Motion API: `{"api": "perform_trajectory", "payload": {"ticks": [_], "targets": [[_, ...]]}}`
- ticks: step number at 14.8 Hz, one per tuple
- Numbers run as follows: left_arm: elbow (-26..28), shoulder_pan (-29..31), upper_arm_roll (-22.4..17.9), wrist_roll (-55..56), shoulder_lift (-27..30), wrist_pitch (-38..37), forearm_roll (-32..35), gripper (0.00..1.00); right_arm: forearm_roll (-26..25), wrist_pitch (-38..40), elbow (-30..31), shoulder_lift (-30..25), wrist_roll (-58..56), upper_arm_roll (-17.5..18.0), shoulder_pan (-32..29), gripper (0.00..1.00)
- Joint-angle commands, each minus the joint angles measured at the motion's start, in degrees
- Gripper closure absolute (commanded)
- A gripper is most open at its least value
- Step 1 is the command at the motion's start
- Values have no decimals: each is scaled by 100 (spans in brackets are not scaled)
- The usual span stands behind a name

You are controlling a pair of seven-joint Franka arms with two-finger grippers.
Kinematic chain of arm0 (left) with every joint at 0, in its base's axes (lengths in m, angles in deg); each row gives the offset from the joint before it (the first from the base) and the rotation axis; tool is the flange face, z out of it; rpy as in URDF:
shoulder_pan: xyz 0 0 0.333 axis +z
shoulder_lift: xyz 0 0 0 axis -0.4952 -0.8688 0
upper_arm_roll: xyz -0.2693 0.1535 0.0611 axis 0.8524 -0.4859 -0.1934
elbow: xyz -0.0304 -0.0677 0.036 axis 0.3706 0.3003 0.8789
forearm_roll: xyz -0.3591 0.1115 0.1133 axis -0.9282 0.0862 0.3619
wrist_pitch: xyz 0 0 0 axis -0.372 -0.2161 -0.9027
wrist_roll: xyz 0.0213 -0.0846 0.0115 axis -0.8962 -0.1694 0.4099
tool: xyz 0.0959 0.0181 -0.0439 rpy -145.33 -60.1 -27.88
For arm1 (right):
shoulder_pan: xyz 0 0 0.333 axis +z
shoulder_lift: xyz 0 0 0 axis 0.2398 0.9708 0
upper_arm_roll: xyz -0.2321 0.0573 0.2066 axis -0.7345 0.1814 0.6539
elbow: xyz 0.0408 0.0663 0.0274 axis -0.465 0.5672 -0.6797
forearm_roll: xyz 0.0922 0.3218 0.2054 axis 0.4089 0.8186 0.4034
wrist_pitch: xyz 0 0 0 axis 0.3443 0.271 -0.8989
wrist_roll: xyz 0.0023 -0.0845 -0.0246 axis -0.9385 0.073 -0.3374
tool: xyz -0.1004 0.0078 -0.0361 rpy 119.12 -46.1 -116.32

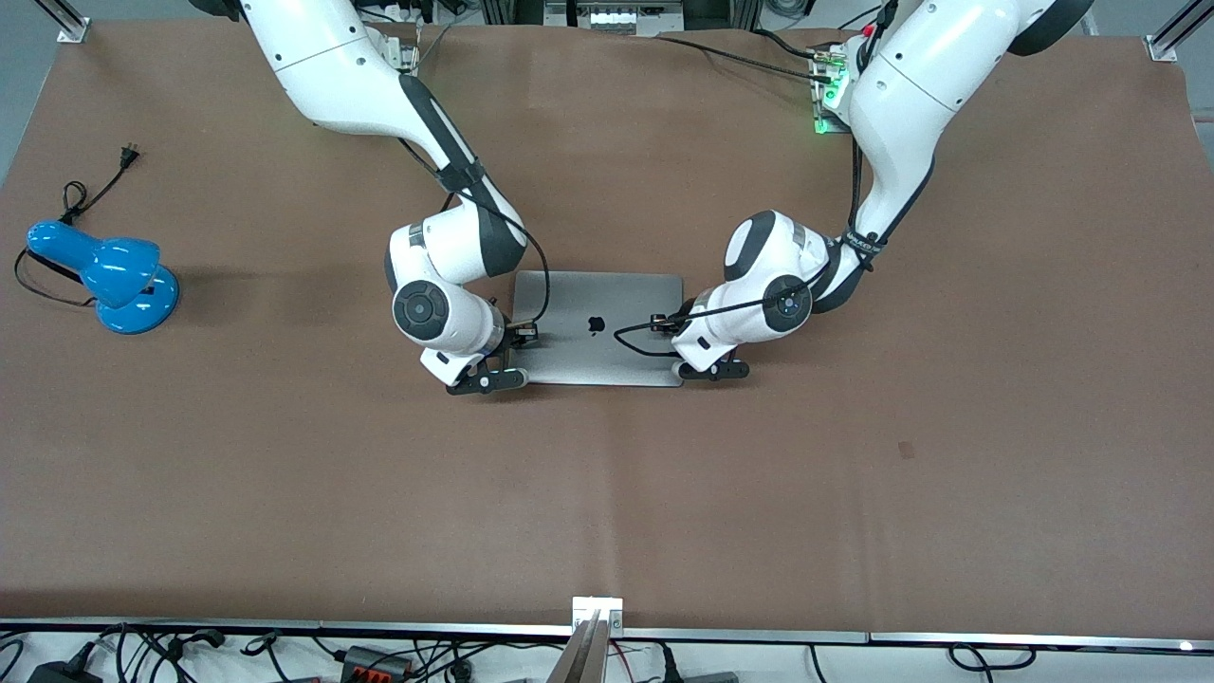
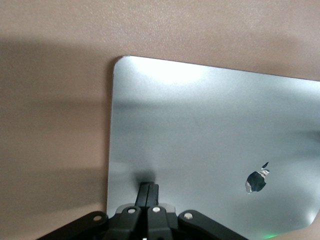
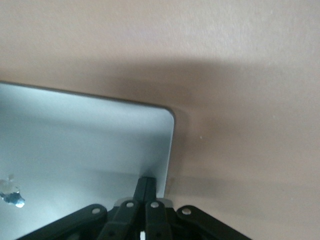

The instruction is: Close laptop with both arms from behind

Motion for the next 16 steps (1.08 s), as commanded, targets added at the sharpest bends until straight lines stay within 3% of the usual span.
{"api": "perform_trajectory", "payload": {"ticks": [1,5,8,12,16], "targets": [[-107,-172,-149,95,-216,246,120,100,-46,-85,-278,150,19,34,22,100],[-63,-102,-149,348,81,72,129,100,-90,327,-287,-368,1,-166,-31,100],[-89,38,-193,465,670,-814,129,100,-247,766,-287,-851,-8,-439,-39,100],[-98,653,-167,141,1601,-2211,279,100,-573,1434,-287,-1387,-52,-774,-57,100],[-124,1179,-158,-80,2515,-3022,542,100,-582,1953,-295,-1713,-52,-1037,-48,100]]}}
